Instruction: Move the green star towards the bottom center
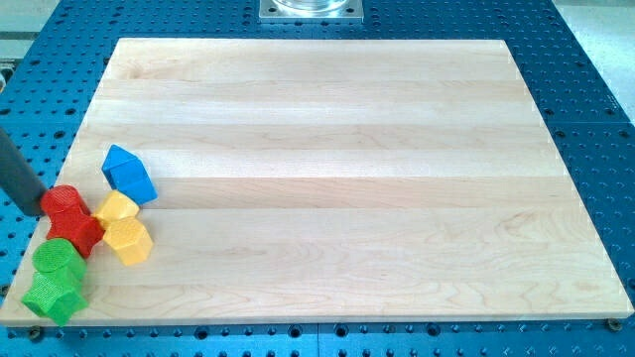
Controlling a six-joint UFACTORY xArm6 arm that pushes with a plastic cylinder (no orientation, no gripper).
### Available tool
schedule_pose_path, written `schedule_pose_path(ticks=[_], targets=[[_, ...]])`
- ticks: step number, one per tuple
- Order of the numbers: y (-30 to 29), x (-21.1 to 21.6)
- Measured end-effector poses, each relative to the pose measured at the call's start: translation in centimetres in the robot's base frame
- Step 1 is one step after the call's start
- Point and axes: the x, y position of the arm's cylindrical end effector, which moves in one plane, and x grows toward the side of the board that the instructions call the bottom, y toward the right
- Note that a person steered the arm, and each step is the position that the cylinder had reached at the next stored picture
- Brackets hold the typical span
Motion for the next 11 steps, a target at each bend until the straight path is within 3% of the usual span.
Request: schedule_pose_path(ticks=[1,2,6,11], targets=[[0.0,4.0],[0.1,10.6],[5.6,11.4],[5.4,10.0]])
